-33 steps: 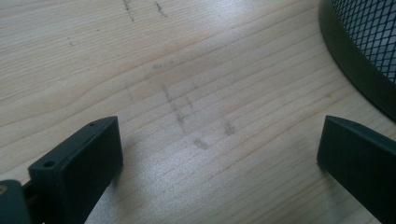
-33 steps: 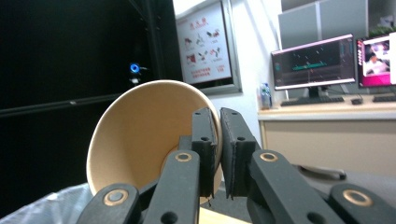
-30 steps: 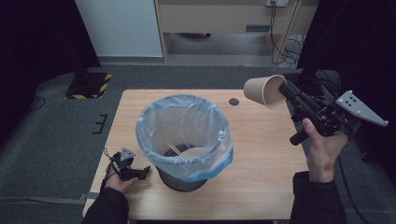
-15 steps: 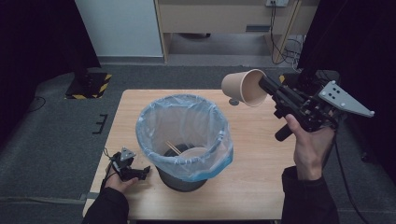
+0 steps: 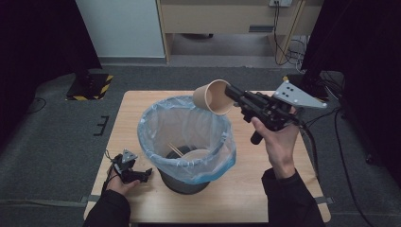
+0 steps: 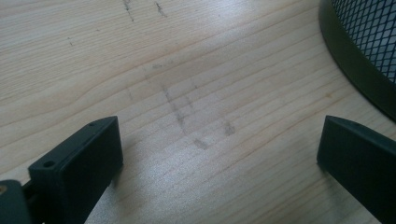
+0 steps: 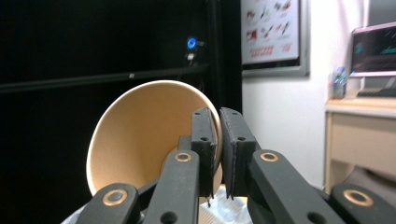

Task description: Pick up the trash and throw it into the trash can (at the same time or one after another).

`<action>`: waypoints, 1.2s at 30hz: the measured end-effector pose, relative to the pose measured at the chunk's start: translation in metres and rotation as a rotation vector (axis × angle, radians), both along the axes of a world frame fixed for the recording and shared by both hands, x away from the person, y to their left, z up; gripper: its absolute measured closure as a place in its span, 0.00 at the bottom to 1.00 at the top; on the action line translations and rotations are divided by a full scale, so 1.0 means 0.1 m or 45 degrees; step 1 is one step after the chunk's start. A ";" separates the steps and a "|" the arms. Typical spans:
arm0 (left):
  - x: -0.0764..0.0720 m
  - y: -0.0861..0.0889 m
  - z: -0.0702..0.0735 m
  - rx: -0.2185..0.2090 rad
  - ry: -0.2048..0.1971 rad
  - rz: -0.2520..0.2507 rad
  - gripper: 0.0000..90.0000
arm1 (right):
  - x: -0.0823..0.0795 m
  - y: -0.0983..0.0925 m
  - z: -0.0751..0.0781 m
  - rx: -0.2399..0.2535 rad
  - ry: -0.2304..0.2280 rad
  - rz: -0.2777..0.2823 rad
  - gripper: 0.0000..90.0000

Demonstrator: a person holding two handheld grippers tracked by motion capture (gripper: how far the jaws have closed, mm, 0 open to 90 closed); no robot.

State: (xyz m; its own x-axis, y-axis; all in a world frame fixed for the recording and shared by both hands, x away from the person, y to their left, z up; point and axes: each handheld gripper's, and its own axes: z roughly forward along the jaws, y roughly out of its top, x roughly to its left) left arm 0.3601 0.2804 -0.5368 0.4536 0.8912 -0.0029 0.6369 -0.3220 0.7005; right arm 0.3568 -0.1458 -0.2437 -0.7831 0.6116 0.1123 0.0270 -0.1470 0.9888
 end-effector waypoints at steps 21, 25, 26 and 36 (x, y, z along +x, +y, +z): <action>0.00 0.00 0.00 0.000 0.000 0.000 0.00 | 0.25 -0.23 -0.35 -0.157 0.100 -0.182 0.44; 0.00 0.00 0.00 0.000 0.000 0.000 0.00 | 0.33 -0.43 -0.58 -0.199 0.158 -0.260 0.33; 0.00 0.00 0.00 0.000 0.000 0.000 0.00 | 0.35 -0.49 -0.67 -0.219 0.183 -0.278 0.31; 0.00 0.00 0.00 0.000 0.000 0.000 0.00 | 0.45 -0.92 -1.50 -0.370 0.411 -0.364 0.26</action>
